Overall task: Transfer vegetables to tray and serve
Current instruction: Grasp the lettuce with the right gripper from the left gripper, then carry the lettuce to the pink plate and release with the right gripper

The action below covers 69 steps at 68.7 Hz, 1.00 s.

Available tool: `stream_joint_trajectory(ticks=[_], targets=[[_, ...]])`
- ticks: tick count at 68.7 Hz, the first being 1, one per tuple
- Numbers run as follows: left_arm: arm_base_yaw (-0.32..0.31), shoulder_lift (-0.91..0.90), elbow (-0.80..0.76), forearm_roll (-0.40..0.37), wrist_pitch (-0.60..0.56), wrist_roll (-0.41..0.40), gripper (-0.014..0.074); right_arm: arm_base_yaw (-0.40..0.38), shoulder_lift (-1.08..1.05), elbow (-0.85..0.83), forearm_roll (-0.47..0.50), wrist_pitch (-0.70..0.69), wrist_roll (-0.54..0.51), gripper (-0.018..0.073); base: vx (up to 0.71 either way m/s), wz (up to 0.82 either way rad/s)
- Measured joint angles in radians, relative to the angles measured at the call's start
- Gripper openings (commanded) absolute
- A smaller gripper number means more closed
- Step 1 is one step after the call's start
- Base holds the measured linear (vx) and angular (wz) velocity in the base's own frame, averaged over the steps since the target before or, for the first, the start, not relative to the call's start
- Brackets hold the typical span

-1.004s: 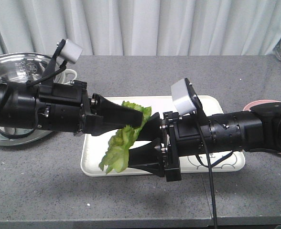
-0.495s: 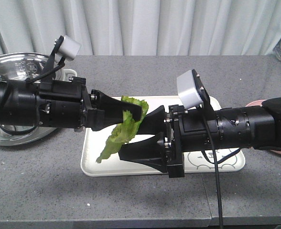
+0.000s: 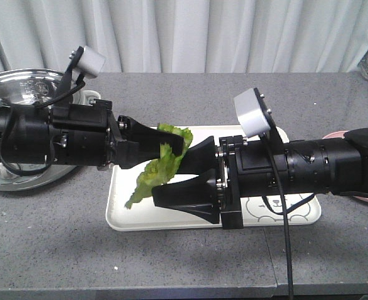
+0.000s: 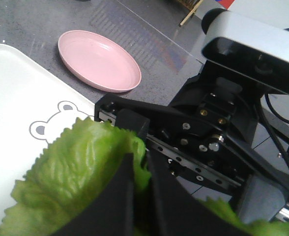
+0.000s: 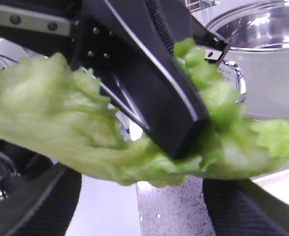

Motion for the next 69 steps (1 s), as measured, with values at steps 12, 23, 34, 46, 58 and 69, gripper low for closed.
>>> stream_joint_trajectory(ticks=[12, 23, 34, 46, 58, 69], targets=[[0.0, 0.0, 0.0, -0.003, -0.015, 0.0, -0.0007, 0.0, 0.0, 0.0, 0.02, -0.028, 0.0, 0.0442, 0.0, 0.0], [0.0, 0.001, 0.0, 0.006, -0.02, 0.0, -0.0006, 0.0, -0.001, 0.0, 0.021, -0.041, 0.0, 0.0282, 0.0, 0.0], [0.0, 0.001, 0.0, 0.011, -0.018, 0.0, -0.0002, 0.0, -0.002, 0.0, 0.021, -0.049, 0.0, 0.0114, 0.0, 0.0], [0.0, 0.001, 0.0, 0.016, -0.017, 0.001, 0.0043, 0.0, -0.002, 0.0, 0.013, -0.053, 0.0, 0.0016, 0.0, 0.0], [0.0, 0.001, 0.0, 0.016, -0.012, 0.003, 0.0285, 0.0, -0.002, 0.0, 0.001, -0.054, 0.0, -0.0004, 0.0, 0.0], [0.0, 0.001, 0.0, 0.005, -0.001, 0.003, 0.0491, 0.0, -0.001, 0.0, -0.015, -0.084, 0.001, -0.0003, 0.0, 0.0]])
